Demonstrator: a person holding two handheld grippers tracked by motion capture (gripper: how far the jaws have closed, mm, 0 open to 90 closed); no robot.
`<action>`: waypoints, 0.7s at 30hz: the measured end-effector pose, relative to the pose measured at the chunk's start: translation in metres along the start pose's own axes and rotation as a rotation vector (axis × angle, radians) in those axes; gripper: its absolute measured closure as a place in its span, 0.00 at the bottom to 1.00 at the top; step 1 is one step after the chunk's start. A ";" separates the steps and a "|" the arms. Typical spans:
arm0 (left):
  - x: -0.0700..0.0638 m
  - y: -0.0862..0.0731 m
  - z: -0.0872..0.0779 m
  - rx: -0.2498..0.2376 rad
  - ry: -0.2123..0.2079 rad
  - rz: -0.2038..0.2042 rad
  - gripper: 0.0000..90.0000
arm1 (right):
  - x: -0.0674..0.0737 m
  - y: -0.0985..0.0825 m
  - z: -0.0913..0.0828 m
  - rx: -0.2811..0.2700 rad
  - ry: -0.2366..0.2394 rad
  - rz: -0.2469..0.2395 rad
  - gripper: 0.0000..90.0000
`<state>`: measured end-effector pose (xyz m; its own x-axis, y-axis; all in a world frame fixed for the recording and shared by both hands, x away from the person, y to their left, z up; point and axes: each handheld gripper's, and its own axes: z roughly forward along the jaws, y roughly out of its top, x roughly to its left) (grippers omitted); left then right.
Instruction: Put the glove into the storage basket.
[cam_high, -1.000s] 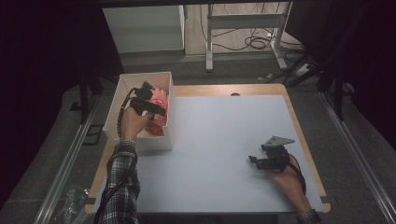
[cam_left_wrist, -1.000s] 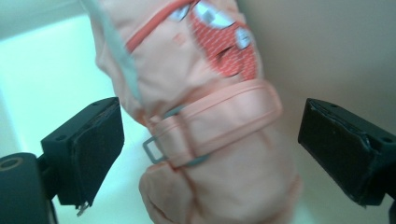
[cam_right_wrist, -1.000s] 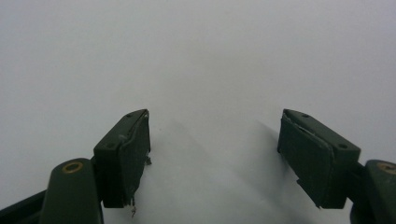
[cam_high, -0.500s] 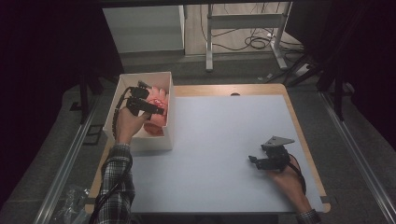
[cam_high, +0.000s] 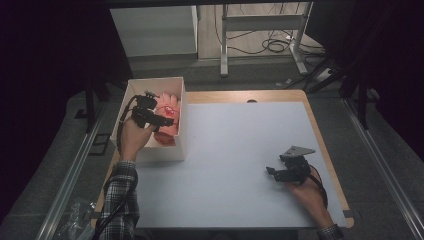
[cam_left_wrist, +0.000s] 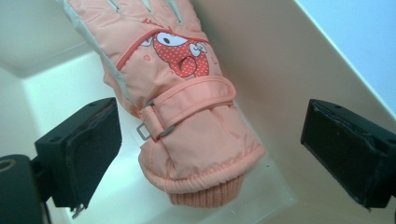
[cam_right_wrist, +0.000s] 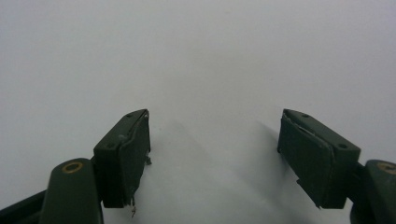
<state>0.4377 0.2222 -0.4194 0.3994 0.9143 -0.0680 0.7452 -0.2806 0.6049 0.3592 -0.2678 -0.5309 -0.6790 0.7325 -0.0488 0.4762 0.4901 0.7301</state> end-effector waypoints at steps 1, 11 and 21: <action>-0.001 -0.001 0.000 -0.005 0.001 0.004 0.06 | 0.000 0.000 0.000 0.000 0.000 0.000 0.28; -0.010 -0.014 -0.009 -0.057 -0.010 0.032 0.04 | 0.000 0.000 0.000 0.002 -0.001 -0.002 0.28; -0.016 -0.027 -0.015 -0.099 -0.014 0.057 0.03 | 0.000 0.000 0.000 0.002 -0.001 -0.002 0.28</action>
<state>0.4030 0.2192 -0.4229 0.4472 0.8934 -0.0419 0.6648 -0.3007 0.6838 0.3592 -0.2679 -0.5307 -0.6794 0.7320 -0.0505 0.4763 0.4923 0.7286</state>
